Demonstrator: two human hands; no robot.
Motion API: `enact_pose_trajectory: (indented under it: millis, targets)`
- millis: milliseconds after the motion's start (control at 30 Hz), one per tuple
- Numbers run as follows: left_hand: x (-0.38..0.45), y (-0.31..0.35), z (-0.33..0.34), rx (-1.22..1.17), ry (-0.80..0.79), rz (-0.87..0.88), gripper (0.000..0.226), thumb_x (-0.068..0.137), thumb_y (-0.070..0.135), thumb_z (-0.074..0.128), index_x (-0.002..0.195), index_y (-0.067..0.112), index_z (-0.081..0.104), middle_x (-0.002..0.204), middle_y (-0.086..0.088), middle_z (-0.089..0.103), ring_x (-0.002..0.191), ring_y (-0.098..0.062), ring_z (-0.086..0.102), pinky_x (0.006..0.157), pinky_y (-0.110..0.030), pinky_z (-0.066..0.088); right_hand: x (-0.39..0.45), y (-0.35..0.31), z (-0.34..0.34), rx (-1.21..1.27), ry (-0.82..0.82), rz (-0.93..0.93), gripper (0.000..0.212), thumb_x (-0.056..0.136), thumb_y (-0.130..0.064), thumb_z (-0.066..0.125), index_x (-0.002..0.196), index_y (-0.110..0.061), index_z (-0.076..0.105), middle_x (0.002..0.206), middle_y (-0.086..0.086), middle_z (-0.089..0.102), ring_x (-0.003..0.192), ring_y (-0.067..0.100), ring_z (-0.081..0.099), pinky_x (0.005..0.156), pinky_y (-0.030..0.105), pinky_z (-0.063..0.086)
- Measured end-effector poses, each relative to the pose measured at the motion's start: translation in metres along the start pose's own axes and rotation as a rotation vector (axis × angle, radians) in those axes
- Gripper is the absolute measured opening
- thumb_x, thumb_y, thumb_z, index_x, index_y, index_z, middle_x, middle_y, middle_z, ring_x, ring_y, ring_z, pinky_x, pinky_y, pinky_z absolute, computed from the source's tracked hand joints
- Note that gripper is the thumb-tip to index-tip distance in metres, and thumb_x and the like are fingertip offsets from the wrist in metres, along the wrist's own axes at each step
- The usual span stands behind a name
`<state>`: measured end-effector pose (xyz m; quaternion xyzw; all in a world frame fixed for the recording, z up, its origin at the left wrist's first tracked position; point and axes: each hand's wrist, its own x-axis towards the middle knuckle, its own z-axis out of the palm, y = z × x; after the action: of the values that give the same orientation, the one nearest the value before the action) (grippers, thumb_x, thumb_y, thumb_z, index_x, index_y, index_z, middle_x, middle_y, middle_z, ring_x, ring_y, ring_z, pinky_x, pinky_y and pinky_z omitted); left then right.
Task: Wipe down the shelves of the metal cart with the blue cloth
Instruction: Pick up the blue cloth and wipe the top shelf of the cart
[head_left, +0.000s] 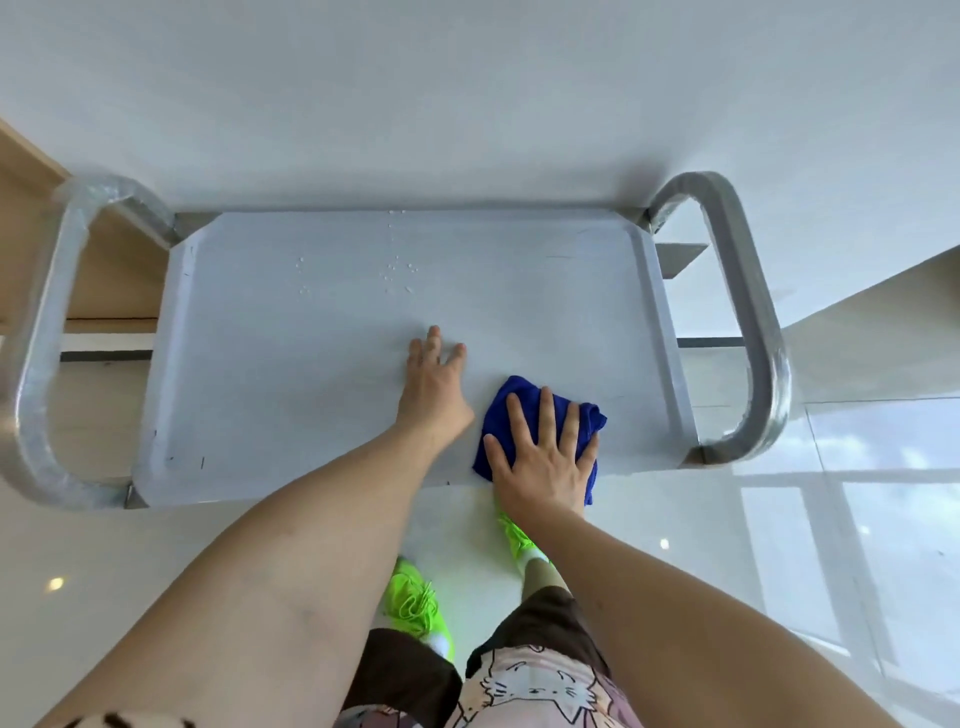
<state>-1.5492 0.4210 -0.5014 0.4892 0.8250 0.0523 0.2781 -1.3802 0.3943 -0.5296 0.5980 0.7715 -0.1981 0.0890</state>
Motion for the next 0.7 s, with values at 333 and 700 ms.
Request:
enact_pose_trajectory:
  millis: [333,700]
  targets:
    - [-0.021,-0.051,-0.016,0.165,0.131,0.023,0.087,0.072,0.071,0.064,0.142,0.027,0.039,0.15,-0.009,0.03,0.137,-0.031,0.026,0.11,-0.047,0.029,-0.045,-0.044,0.022,0.009,-0.022,-0.029,0.066,0.091,-0.072,0.006,0.151,-0.052,-0.012,0.165,-0.01,-0.02,0.143,0.022,-0.037,0.111,0.055,-0.027]
    - [-0.01,-0.119,-0.045,0.239,-0.09,0.036,0.068,0.094,0.043,0.051,0.152,0.034,0.017,0.164,0.001,0.004,0.149,-0.027,0.005,0.114,-0.052,0.024,-0.038,-0.094,0.03,-0.059,-0.074,-0.164,0.066,0.09,-0.077,0.001,0.149,-0.054,-0.016,0.164,-0.009,-0.022,0.143,0.027,-0.035,0.108,0.059,-0.027]
